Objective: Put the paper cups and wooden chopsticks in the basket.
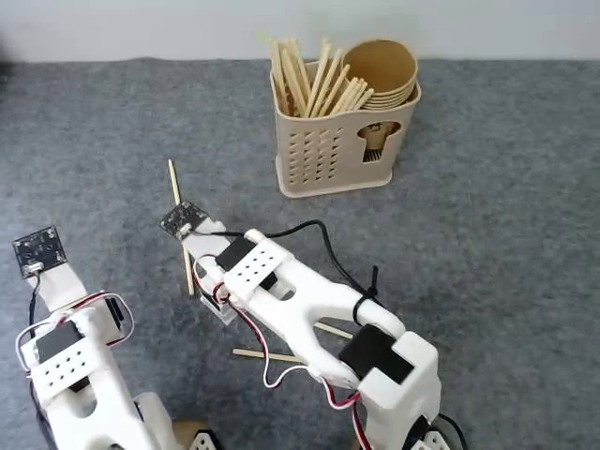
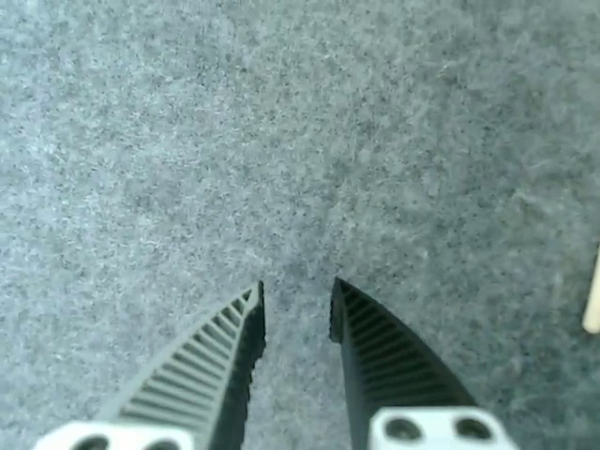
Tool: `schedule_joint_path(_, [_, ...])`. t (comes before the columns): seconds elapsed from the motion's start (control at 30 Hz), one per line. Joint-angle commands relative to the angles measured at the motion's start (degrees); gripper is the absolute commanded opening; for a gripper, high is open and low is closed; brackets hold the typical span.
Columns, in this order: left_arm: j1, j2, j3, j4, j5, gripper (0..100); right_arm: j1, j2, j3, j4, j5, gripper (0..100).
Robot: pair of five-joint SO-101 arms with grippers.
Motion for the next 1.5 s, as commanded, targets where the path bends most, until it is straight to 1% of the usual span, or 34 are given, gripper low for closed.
schedule_joint_path(0.0, [0.09,-0.18,-0.31,-1.05,-0.53,11,-0.13,1.27,0.35,-3.47,-0.09,15.4])
schedule_joint_path(0.13, [0.09,-0.18,-0.31,-1.05,-0.53,11,-0.13,4.18,0.09,-5.67,-0.09,0.9])
schedule_joint_path(0.23, [0.09,-0.18,-0.31,-1.05,-0.53,11,0.66,3.03,0.18,-5.58,-0.09,2.0])
schedule_joint_path(0.3, [0.09,-0.18,-0.31,-1.05,-0.53,11,1.98,1.10,0.35,-4.79,-0.09,0.6])
schedule_joint_path(0.47, [0.09,-0.09,-0.31,-1.05,-0.53,11,6.02,-7.78,0.09,2.42,0.00,0.9])
schedule_joint_path(0.6, [0.09,-0.09,-0.31,-1.05,-0.53,11,10.68,-17.98,0.09,6.99,4.57,0.9])
schedule_joint_path(0.7, [0.09,-0.09,-0.31,-1.05,-0.53,11,14.29,-26.24,0.09,7.43,6.59,0.8])
schedule_joint_path(0.8, [0.09,-0.18,-0.31,-1.05,-0.53,11,16.40,-33.89,0.00,6.64,9.14,0.8])
schedule_joint_path(0.97, [0.09,-0.18,-0.31,-1.05,-0.53,11,18.07,-43.47,0.00,-1.27,10.11,0.8])
schedule_joint_path(1.17, [0.09,-0.18,-0.31,-1.05,-0.53,11,18.33,-48.22,0.35,-16.66,9.67,0.8])
schedule_joint_path(1.23, [0.09,-0.18,-0.31,-1.05,-0.53,11,19.65,-48.22,0.26,-23.16,9.67,0.8])
schedule_joint_path(1.33, [0.09,-0.18,-0.31,-1.05,-0.53,11,21.67,-47.69,0.44,-36.00,9.76,0.8])
schedule_joint_path(1.47, [0.09,-0.18,-0.31,-1.05,-0.53,11,25.45,-43.65,0.09,-51.38,10.02,0.8])
